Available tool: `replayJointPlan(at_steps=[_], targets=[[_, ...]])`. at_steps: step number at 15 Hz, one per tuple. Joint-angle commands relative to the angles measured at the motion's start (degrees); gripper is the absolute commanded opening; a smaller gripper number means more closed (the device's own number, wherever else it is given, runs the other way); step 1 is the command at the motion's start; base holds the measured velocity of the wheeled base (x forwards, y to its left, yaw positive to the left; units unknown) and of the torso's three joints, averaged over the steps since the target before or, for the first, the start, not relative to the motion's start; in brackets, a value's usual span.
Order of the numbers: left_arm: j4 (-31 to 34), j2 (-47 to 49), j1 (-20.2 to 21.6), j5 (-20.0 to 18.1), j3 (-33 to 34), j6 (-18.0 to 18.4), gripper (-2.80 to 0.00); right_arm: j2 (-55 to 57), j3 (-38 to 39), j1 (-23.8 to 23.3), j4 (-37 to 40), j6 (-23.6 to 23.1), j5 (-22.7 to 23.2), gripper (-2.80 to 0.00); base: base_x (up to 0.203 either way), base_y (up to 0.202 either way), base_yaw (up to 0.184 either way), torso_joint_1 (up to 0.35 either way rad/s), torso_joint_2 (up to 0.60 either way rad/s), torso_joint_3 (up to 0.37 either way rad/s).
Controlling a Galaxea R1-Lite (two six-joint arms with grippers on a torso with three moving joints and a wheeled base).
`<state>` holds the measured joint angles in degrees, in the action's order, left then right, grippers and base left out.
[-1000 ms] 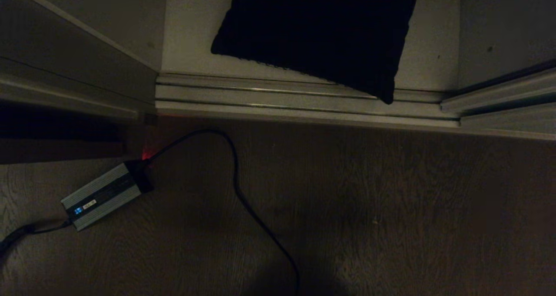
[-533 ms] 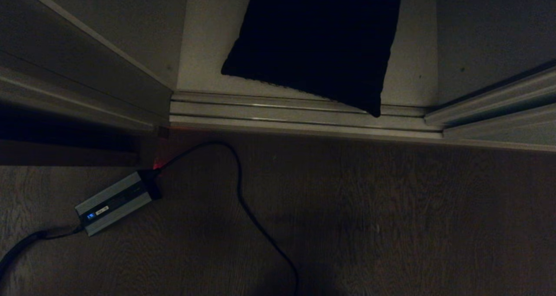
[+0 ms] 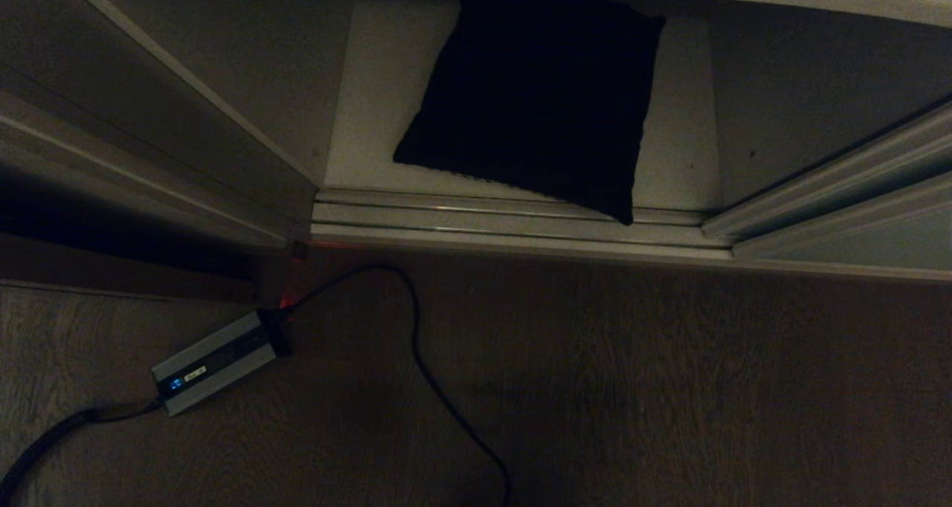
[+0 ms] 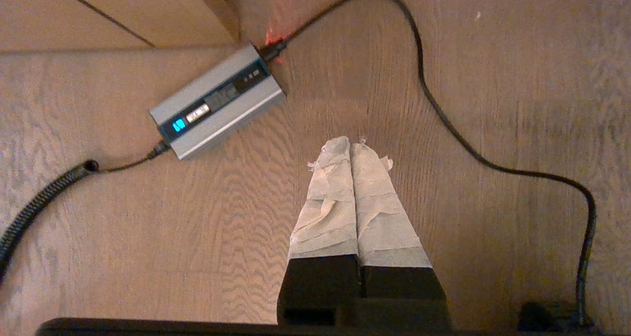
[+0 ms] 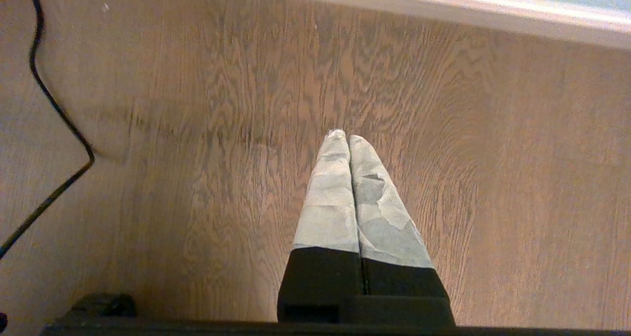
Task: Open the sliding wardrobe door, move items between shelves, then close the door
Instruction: Close the door
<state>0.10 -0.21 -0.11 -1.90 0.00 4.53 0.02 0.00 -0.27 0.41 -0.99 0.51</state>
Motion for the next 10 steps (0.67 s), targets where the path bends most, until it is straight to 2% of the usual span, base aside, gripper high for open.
replayJointPlan(at_steps=[1, 10], targets=[[-0.01, 0.21, -0.04, -0.03, 0.0, -0.05, -2.8, -0.05, 0.24, 0.0, 0.02, 0.0, 0.02, -2.8, 0.0, 0.0, 0.0, -0.002, 0.0, 0.198], [-0.01, 0.21, -0.07, -0.12, 0.0, 0.12, -2.8, -0.11, 0.18, 0.0, 0.02, 0.02, 0.02, -2.8, 0.0, 0.0, 0.0, 0.001, 0.0, 0.202]])
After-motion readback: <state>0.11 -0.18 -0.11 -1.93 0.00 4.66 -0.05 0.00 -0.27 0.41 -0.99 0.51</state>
